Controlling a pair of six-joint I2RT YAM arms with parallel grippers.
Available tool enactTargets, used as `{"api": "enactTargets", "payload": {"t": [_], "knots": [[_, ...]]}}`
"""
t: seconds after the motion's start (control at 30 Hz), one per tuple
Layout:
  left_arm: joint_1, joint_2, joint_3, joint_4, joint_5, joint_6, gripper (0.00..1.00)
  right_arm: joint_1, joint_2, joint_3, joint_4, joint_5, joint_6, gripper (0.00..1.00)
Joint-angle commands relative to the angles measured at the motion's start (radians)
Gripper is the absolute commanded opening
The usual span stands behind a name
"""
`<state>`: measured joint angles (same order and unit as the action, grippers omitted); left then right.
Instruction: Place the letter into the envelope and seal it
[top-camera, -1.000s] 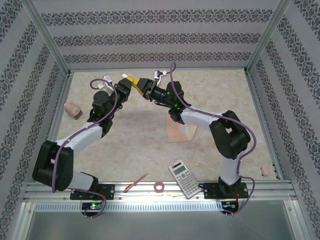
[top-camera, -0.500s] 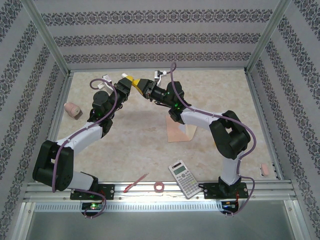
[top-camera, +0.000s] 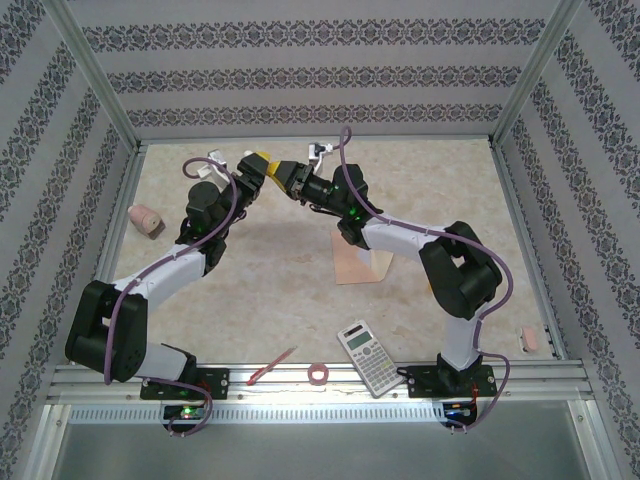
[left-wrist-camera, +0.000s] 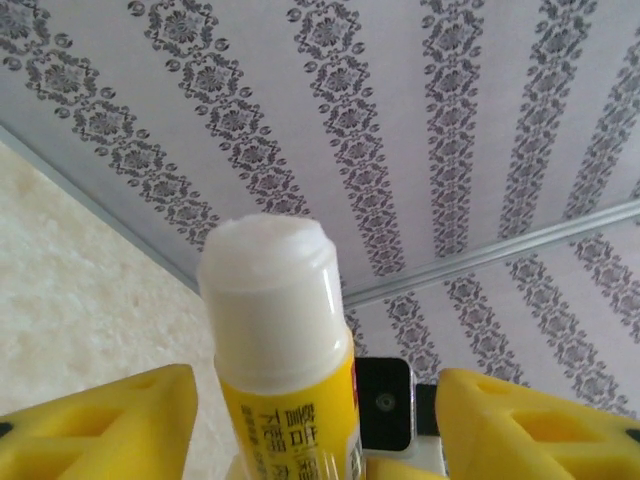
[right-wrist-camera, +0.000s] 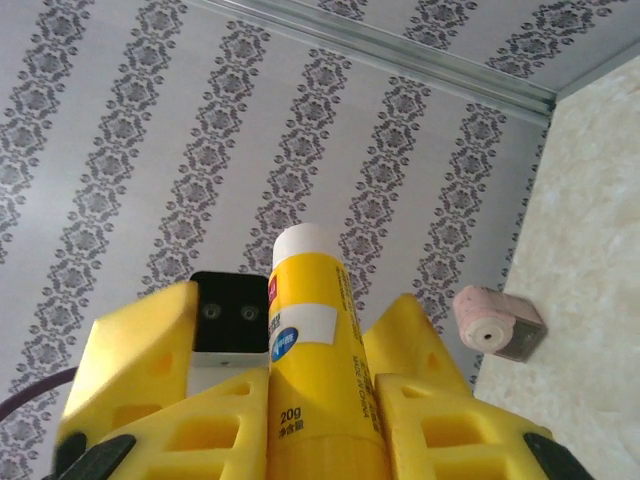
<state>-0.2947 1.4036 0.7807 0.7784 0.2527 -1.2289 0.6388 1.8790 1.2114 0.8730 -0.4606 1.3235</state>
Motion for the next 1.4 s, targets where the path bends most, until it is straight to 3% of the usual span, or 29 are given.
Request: {"api": "enactTargets", "payload": {"t": [0.0,0.17,0.33,0.53,0.67,0.9,1.13,1.27,1.37], "knots": [[-0.008,-0.014,0.017,-0.024,0.013,0.054,0.78,-0.005,-0.069,-0.020,-0.010,0.010,-0.066,0.15],[-0.005,-0.032,0.045,-0.072,0.023,0.093,0.92,-0.032,-0.107,-0.054,-0.028,0.020,-0.093,0.13],[0.012,-0.071,0.067,-0.146,0.031,0.158,0.95,-0.068,-0.171,-0.092,-0.120,0.036,-0.161,0.13],[0.035,-0.156,0.131,-0.367,0.031,0.336,0.97,-0.130,-0.299,-0.141,-0.364,0.082,-0.296,0.12],[0.036,-0.174,0.232,-0.620,0.020,0.508,0.96,-0.171,-0.405,-0.119,-0.669,0.140,-0.456,0.12],[0.037,-0.084,0.397,-0.955,0.029,0.740,0.82,-0.268,-0.525,-0.076,-1.056,0.161,-0.626,0.12],[0.000,0.084,0.521,-1.070,0.124,0.848,0.71,-0.352,-0.582,-0.033,-1.350,0.168,-0.758,0.12],[-0.090,0.173,0.580,-1.105,0.079,0.949,0.47,-0.358,-0.583,-0.019,-1.472,0.210,-0.822,0.12],[-0.158,0.254,0.625,-1.129,0.051,1.009,0.14,-0.358,-0.574,-0.040,-1.498,0.210,-0.836,0.11]]}}
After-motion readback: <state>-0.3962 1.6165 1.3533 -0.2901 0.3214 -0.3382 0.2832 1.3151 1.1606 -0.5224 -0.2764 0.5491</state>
